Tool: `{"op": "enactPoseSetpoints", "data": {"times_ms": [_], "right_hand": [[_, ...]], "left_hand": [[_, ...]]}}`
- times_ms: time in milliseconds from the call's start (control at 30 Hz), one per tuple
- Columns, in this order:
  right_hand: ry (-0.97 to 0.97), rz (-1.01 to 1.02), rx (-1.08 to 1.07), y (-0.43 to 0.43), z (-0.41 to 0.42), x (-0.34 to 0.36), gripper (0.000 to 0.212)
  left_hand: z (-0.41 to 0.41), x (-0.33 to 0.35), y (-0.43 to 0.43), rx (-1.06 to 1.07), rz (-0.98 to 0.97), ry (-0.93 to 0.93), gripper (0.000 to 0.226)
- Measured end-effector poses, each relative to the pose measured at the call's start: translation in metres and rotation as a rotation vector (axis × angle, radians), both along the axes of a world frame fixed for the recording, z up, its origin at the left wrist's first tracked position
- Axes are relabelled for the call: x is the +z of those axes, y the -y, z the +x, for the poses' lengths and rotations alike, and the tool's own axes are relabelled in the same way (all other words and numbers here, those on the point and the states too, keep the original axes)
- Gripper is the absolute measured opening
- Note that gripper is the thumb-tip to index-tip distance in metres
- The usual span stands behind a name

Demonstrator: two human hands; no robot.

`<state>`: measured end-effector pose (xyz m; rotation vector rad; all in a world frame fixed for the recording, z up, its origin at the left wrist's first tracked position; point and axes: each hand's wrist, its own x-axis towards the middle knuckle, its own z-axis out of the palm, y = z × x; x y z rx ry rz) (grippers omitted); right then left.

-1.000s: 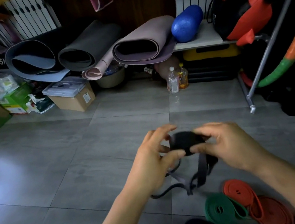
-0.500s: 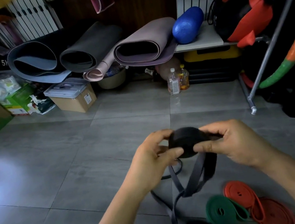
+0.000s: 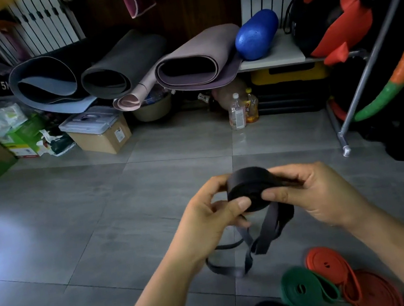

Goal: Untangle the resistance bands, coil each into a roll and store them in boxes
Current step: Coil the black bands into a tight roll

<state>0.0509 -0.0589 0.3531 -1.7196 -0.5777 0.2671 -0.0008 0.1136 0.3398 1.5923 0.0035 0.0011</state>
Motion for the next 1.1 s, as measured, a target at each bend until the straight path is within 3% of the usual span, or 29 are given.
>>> {"op": "enactPoseSetpoints", "data": {"times_ms": [67, 133, 200, 333, 500, 567, 600, 700, 767, 933, 1100], "right_hand": [[0.219, -0.307, -0.030, 0.003, 0.002, -0.002, 0.026], [0.296, -0.418, -0.023, 0.002, 0.002, -0.005, 0.024], [0.220, -0.316, -0.011, -0.001, 0.001, -0.005, 0.027], [-0.101, 0.107, 0.085, 0.000, 0.003, -0.003, 0.033], [-0.192, 0.265, 0.142, 0.004, 0.005, -0.003, 0.033], [-0.192, 0.255, 0.104, 0.005, 0.008, -0.002, 0.032], [-0.157, 0.210, 0.069, 0.006, 0.008, -0.003, 0.027], [0.079, -0.069, 0.015, 0.005, 0.004, -0.005, 0.025], [0.108, -0.111, 0.023, 0.001, 0.003, -0.008, 0.024], [-0.129, 0.155, 0.083, 0.007, 0.011, -0.008, 0.031], [-0.182, 0.281, 0.061, 0.007, 0.010, -0.011, 0.035]], "left_hand": [[0.004, -0.001, -0.008, -0.004, 0.392, 0.101, 0.038], [0.006, -0.001, -0.010, -0.008, 0.507, 0.157, 0.032], [0.005, 0.000, -0.007, 0.021, 0.426, 0.144, 0.026], [0.002, 0.002, 0.000, 0.073, 0.004, 0.084, 0.020], [-0.003, -0.003, 0.004, 0.066, -0.342, 0.028, 0.016], [-0.004, -0.001, 0.005, 0.031, -0.373, -0.040, 0.016], [-0.003, -0.001, 0.003, 0.017, -0.261, -0.057, 0.019], [0.002, -0.001, -0.005, -0.033, 0.391, 0.089, 0.034], [0.003, 0.002, -0.002, -0.018, 0.446, 0.148, 0.034], [0.006, 0.005, -0.002, 0.066, -0.088, 0.078, 0.021], [0.000, 0.002, 0.004, 0.015, -0.390, -0.064, 0.013]]}}
